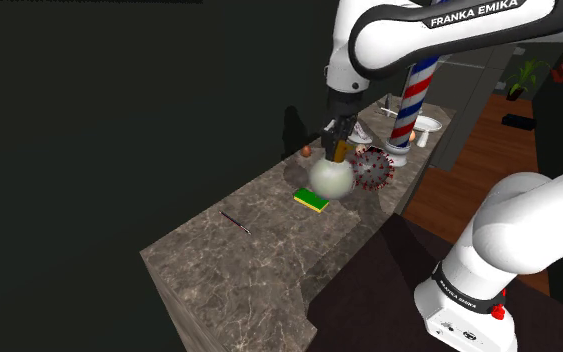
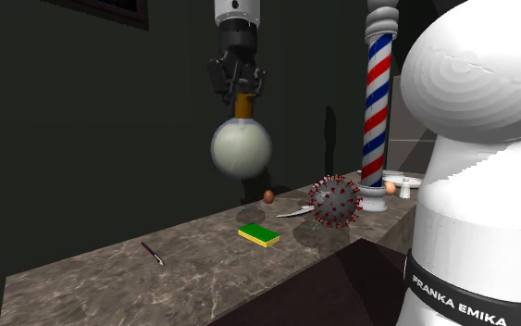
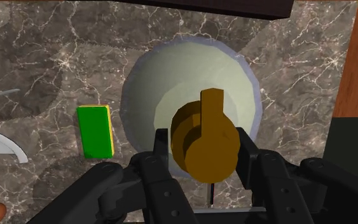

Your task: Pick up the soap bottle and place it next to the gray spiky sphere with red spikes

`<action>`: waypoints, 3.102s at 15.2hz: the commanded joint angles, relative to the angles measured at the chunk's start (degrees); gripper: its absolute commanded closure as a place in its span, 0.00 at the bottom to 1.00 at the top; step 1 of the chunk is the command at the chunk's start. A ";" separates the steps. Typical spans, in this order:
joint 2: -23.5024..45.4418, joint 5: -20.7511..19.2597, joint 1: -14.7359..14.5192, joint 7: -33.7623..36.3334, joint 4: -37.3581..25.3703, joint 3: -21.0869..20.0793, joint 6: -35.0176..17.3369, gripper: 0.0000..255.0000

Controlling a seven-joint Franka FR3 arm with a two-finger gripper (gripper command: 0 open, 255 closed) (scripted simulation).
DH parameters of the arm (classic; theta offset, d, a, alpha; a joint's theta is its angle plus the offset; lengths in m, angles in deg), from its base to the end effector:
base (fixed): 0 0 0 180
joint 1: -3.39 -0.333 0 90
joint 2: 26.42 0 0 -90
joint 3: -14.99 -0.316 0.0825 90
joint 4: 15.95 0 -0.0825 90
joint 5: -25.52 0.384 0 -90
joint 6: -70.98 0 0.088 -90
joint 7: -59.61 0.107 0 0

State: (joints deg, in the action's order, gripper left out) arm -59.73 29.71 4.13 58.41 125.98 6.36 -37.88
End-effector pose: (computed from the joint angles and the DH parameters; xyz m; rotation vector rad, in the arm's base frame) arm 0.3705 0.0605 0.4886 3.1235 0.1727 0.0009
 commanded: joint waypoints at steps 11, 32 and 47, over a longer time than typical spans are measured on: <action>-1.39 -8.27 7.88 -17.11 1.45 14.17 -0.14 1.00; 5.82 -12.14 11.16 -24.41 8.24 21.68 -14.54 1.00; 14.20 -12.19 10.88 -24.77 14.27 23.20 -28.91 1.00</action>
State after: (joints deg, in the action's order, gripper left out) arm -46.27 17.43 15.11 33.63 140.06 29.51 -65.80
